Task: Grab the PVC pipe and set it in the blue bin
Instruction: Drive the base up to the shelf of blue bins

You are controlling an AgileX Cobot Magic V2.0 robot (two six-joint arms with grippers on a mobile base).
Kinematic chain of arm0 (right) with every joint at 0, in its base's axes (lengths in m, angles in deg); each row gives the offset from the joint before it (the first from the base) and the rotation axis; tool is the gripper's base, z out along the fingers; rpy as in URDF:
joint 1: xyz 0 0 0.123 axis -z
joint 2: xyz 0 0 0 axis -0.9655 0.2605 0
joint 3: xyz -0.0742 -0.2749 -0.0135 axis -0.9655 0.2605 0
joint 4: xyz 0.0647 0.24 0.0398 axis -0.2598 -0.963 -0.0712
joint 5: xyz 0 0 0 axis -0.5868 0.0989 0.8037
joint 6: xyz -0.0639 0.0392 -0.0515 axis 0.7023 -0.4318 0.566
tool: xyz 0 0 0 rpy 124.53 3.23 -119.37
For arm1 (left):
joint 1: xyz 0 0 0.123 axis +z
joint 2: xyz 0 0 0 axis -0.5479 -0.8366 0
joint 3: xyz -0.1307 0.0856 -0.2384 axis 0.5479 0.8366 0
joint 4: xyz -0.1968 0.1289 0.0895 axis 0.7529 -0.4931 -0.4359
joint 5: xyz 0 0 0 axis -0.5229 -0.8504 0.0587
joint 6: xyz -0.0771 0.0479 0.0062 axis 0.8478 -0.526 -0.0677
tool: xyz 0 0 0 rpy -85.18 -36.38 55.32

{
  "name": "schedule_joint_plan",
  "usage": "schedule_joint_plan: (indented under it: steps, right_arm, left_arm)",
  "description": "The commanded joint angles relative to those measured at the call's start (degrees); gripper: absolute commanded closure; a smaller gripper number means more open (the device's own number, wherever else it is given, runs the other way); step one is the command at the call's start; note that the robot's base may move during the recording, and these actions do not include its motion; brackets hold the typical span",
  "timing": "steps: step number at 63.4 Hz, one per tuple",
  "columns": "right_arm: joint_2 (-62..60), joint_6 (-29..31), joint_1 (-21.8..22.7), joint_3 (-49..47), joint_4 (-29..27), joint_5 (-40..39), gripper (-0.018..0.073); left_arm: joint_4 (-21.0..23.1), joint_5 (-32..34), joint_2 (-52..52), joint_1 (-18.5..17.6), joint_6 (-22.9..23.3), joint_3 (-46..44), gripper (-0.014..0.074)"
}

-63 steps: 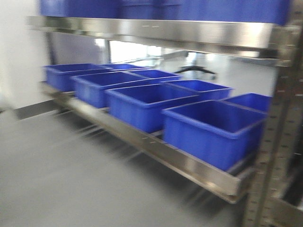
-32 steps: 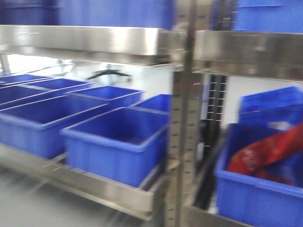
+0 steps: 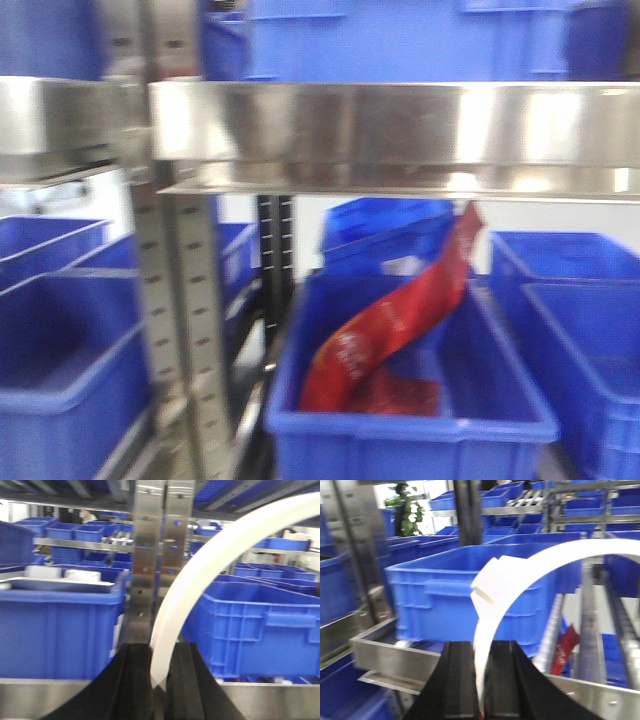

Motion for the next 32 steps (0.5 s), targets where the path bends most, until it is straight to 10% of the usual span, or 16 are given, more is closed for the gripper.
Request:
schedule_joint_plan:
  steps: [1,32]
  right_arm:
    - [-0.24,0.28,0.07,0.00,0.62,-1.56,0.0728]
    - [-0.24,0.28,0.07,0.00,0.62,-1.56,0.0728]
  left_arm:
    - [0.26,1.58,0.14,-0.08,-0.12,-0.07,0.0707]
    - [0.26,1.58,0.14,-0.08,-0.12,-0.07,0.0707]
